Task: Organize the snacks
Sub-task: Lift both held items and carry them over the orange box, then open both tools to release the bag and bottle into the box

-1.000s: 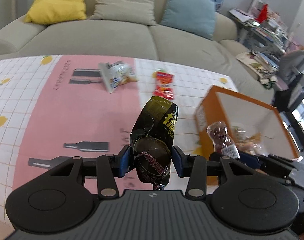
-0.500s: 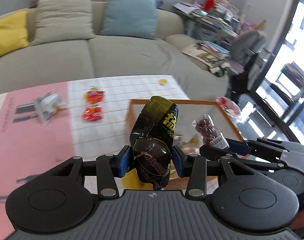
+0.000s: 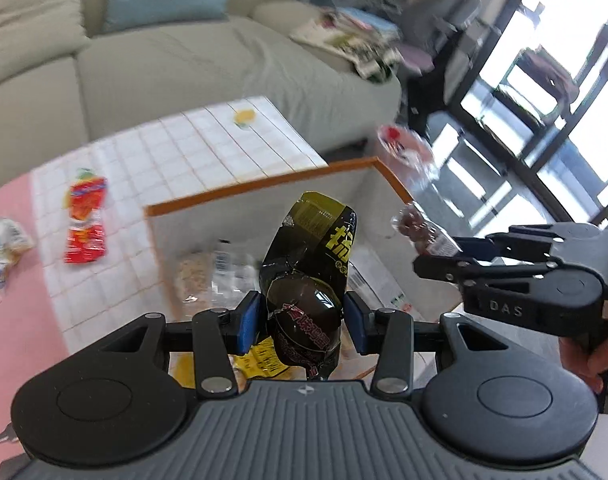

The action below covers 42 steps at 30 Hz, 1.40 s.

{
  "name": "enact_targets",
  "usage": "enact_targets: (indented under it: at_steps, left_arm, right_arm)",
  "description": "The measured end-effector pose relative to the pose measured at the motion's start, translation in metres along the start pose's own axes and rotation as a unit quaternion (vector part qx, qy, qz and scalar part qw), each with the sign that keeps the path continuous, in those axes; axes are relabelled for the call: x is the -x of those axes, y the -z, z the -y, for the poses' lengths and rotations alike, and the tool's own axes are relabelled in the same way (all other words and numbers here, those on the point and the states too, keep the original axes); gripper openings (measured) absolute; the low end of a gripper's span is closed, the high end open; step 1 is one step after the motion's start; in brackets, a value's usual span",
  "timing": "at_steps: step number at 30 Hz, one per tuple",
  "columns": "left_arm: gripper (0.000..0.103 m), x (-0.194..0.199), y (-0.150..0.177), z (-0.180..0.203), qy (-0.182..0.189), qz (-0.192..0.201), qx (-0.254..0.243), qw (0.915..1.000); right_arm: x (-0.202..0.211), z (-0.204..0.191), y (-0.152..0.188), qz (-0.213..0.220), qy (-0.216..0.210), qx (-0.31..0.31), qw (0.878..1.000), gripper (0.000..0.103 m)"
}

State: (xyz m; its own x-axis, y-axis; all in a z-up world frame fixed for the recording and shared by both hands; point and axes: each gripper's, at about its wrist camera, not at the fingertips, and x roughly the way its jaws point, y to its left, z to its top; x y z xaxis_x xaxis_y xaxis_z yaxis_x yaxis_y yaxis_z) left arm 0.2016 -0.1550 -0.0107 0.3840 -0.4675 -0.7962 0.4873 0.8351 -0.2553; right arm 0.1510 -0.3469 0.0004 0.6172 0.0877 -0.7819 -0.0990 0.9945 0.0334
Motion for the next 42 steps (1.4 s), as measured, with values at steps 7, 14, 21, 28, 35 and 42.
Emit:
enact_targets:
  at_steps: [7, 14, 21, 28, 35, 42]
  left_arm:
    - [0.051, -0.056, -0.026, -0.005, 0.006, -0.066, 0.020, 0.9976]
    - [0.051, -0.098, -0.040, -0.006, -0.014, -0.108, 0.023, 0.9938]
    - [0.051, -0.119, -0.040, -0.005, -0.023, -0.129, 0.019, 0.9912]
    - [0.051, -0.128, -0.043, -0.006, -0.023, -0.132, 0.009, 0.9909]
    - [0.051, -0.132, -0.054, 0.012, -0.036, -0.115, -0.057, 0.9911]
    - [0.052, -0.148, -0.057, 0.037, -0.038, -0.125, -0.163, 0.9779]
  right_arm:
    - [-0.051, 0.018, -0.016, -0.078, 0.003, 0.003, 0.997, 0.029]
    - [-0.108, 0.029, -0.019, -0.146, -0.008, -0.010, 0.989, 0.029]
    - [-0.147, 0.038, -0.017, -0.206, -0.027, -0.049, 0.977, 0.029]
    - [-0.165, 0.044, -0.009, -0.244, -0.045, -0.076, 0.966, 0.030]
    - [-0.151, 0.039, -0.014, -0.222, -0.041, -0.044, 0.973, 0.031]
    - [-0.140, 0.038, -0.015, -0.202, -0.012, -0.002, 0.979, 0.037]
